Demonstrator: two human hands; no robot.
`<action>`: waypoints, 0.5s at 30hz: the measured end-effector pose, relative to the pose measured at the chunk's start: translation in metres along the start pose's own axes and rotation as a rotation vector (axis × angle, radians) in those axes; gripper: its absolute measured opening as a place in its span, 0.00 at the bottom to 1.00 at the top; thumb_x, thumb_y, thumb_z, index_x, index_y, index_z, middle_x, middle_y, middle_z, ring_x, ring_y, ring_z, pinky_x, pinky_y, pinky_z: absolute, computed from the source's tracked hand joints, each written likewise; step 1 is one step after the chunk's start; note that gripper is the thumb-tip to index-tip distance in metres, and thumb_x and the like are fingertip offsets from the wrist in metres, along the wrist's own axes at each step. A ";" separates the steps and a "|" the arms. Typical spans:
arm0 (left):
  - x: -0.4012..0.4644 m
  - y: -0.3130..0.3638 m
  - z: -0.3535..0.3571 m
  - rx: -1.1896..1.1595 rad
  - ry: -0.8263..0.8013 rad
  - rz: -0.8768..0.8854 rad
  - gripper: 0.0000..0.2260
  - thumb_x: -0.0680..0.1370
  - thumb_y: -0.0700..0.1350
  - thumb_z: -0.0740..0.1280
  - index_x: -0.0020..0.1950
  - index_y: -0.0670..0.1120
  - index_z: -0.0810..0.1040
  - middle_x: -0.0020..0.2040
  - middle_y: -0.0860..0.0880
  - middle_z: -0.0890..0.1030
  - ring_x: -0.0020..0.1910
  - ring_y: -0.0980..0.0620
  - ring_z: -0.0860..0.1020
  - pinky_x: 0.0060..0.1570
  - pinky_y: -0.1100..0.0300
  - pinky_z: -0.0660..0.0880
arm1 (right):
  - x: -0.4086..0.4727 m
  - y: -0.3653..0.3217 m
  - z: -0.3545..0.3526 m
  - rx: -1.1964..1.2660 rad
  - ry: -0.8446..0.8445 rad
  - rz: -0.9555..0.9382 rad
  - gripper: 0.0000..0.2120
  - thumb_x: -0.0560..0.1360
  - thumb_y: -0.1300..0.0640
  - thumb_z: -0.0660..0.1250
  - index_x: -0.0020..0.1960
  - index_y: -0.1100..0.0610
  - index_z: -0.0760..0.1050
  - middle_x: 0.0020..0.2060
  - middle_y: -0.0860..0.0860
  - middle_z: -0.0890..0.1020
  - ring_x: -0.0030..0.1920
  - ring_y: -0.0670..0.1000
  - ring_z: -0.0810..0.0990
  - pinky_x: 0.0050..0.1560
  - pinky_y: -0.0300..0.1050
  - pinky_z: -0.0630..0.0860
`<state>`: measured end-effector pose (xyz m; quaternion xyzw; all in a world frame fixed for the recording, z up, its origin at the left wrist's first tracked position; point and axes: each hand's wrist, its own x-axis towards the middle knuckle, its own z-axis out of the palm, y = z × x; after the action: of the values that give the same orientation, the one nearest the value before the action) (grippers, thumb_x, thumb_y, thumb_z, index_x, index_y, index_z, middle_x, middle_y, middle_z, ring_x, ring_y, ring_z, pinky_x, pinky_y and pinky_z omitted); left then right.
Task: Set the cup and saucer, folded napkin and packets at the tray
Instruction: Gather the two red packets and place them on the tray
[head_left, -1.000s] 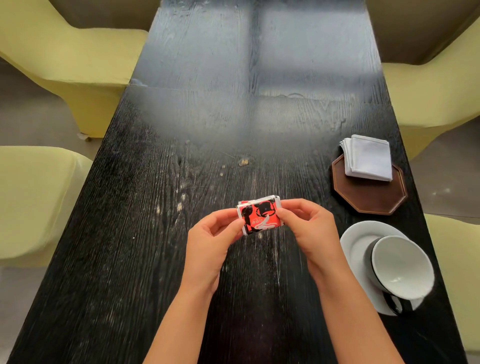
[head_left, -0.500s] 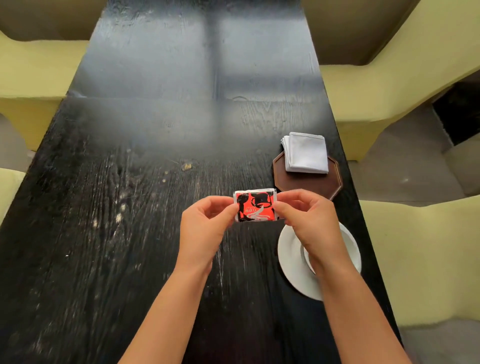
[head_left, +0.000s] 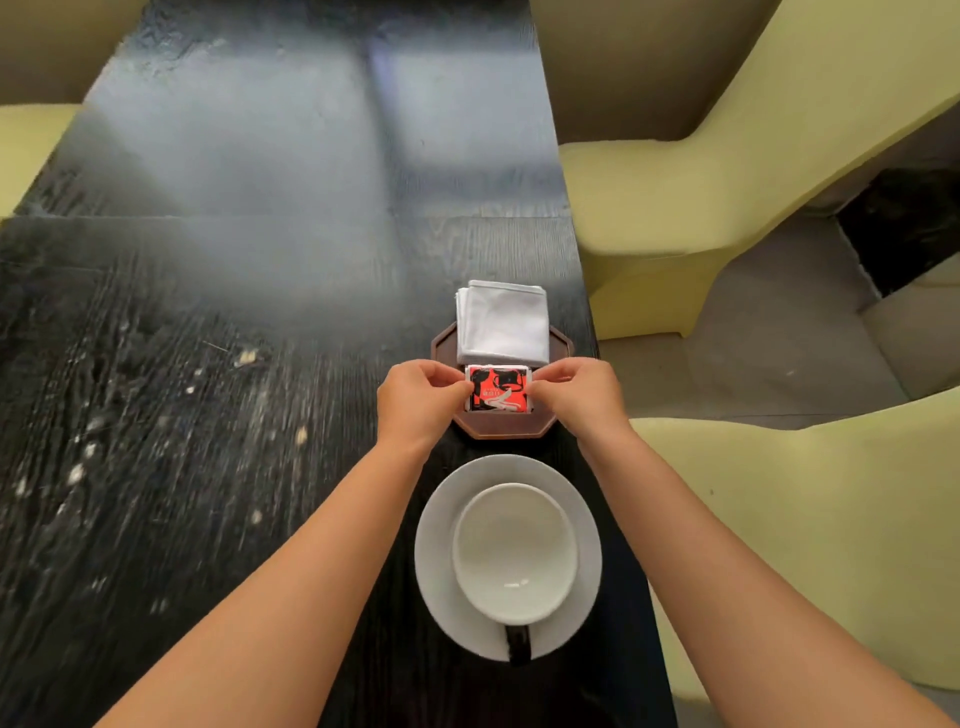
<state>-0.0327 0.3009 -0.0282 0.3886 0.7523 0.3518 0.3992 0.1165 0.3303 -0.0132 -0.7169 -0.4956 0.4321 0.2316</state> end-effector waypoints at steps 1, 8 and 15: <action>0.003 -0.002 0.006 0.032 0.005 -0.011 0.03 0.70 0.41 0.72 0.38 0.49 0.83 0.35 0.50 0.82 0.41 0.51 0.81 0.48 0.56 0.77 | 0.007 0.005 0.002 -0.034 -0.008 0.008 0.11 0.66 0.64 0.70 0.29 0.50 0.78 0.33 0.49 0.81 0.42 0.51 0.81 0.45 0.45 0.77; 0.006 -0.012 0.031 0.268 0.051 -0.016 0.07 0.72 0.41 0.68 0.45 0.45 0.85 0.44 0.46 0.85 0.45 0.50 0.80 0.44 0.60 0.72 | 0.029 0.026 0.007 -0.241 -0.039 0.016 0.09 0.69 0.61 0.68 0.32 0.49 0.78 0.42 0.50 0.84 0.46 0.52 0.80 0.45 0.44 0.76; 0.005 -0.009 0.037 0.357 0.094 -0.006 0.07 0.73 0.42 0.68 0.45 0.46 0.85 0.46 0.47 0.85 0.47 0.49 0.81 0.47 0.57 0.74 | 0.029 0.029 0.007 -0.349 -0.008 -0.060 0.06 0.70 0.58 0.67 0.39 0.51 0.81 0.45 0.53 0.84 0.49 0.56 0.80 0.46 0.48 0.77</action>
<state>-0.0051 0.3096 -0.0532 0.4341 0.8216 0.2293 0.2896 0.1291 0.3445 -0.0504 -0.7294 -0.5851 0.3353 0.1146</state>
